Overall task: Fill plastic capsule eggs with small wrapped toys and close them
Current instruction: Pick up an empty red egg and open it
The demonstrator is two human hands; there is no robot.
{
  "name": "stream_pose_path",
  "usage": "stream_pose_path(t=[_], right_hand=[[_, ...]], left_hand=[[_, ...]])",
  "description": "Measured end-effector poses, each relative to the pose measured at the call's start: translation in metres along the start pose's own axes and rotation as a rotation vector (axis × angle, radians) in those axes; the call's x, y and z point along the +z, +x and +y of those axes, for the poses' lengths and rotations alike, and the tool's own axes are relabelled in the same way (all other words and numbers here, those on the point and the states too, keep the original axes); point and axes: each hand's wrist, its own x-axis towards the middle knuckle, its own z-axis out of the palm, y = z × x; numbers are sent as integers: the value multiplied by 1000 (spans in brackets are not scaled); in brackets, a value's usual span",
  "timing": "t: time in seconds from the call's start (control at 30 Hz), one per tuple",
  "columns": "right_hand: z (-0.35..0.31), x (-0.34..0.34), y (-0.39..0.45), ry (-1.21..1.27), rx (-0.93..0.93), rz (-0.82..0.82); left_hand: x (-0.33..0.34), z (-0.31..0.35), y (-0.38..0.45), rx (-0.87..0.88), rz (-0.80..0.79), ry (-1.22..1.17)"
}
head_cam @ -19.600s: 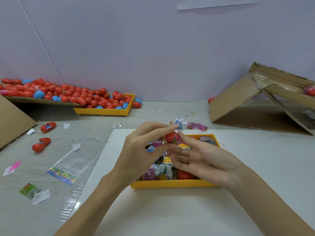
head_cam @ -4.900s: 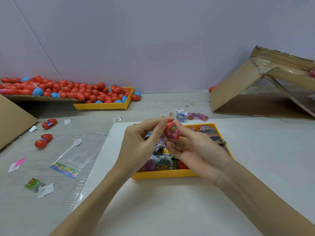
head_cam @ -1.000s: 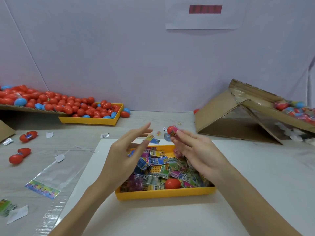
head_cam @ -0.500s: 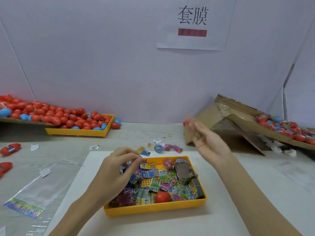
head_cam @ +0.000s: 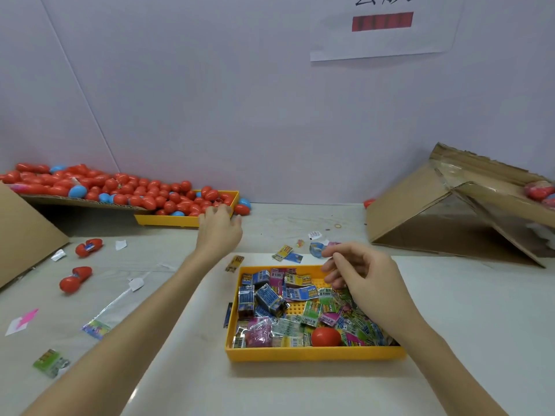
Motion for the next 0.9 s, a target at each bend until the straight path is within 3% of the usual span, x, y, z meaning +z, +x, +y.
stream_pose_path(t=[0.17, 0.33, 0.4, 0.63, 0.77, 0.83, 0.9], right_hand=[[1, 1, -3, -108, -44, 18], [1, -1, -2, -134, -58, 29], [0, 1, -3, -141, -58, 23], [-5, 2, -7, -181, -82, 19], [-6, 1, -7, -222, -58, 2], [-5, 1, -6, -240, -55, -3], [-5, 1, -6, -250, -65, 2]], left_hand=[[0, -18, 67, -4, 66, 269], [4, -41, 91, -36, -104, 367], [5, -48, 94, 14, -85, 371], [-4, -46, 95, -27, 12, 133], [-1, -44, 78, 26, 239, 15], [-4, -31, 61, 93, 318, -163], [-11, -9, 33, 115, 267, -414]])
